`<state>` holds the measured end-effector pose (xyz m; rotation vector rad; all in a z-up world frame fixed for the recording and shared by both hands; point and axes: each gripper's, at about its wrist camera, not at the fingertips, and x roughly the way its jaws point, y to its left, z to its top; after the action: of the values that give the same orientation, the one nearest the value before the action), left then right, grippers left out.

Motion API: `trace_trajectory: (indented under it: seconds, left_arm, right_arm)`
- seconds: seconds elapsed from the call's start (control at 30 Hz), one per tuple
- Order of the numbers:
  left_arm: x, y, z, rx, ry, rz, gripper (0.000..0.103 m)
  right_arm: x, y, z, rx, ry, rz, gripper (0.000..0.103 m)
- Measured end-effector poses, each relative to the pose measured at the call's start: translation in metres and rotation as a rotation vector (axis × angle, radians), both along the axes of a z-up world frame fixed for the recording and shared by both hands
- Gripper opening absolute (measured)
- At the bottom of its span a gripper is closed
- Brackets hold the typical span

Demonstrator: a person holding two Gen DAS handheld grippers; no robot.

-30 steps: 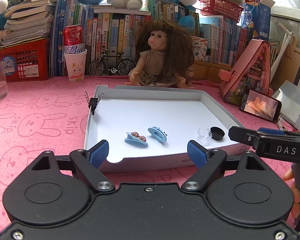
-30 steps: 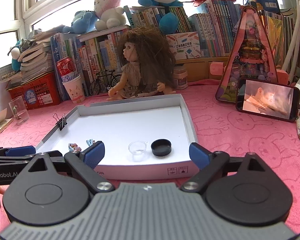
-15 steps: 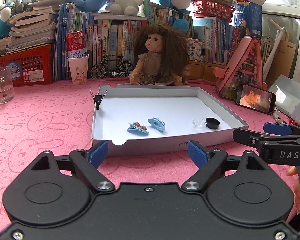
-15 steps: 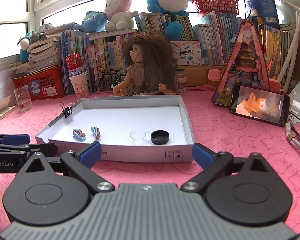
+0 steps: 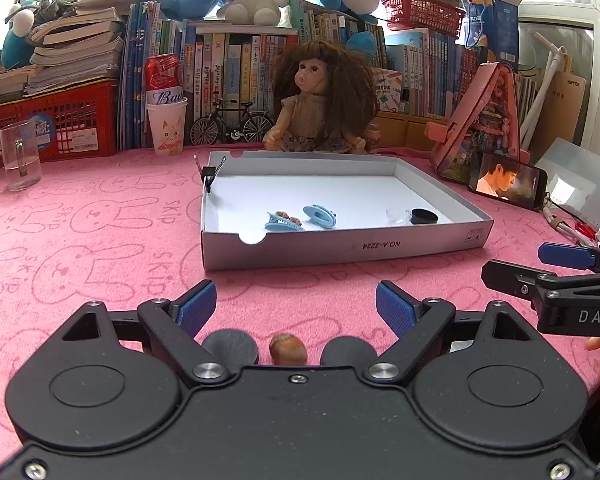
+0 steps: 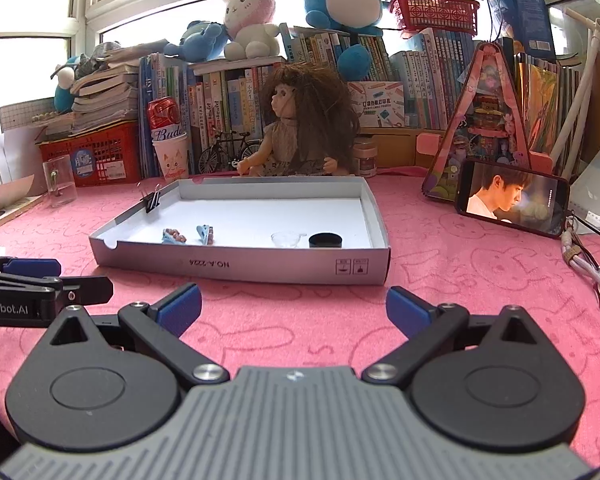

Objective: Organize rigid objects
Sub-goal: 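Withdraw both tools from the tray toward the loose objects on the cloth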

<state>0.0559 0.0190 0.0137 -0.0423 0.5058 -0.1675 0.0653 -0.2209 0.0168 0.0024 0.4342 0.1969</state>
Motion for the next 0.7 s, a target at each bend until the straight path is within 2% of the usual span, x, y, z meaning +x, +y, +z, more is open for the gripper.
trace_trajectory:
  seconds: [0.33,0.47,0.7]
  left_arm:
    - [-0.022,0.012,-0.011,0.020,0.005,0.031,0.086]
    - [-0.030,0.021,-0.011,0.033,0.000,0.037,0.086]
    - [-0.034,0.036,-0.015,0.020,0.028,0.074,0.086]
  right_arm:
    - [-0.023,-0.002,-0.011,-0.022,0.016,0.041,0.102]
    - [-0.034,-0.004,-0.013,-0.062,0.026,0.055,0.099]
    - [-0.047,-0.003,-0.017,-0.104,0.050,0.090,0.088]
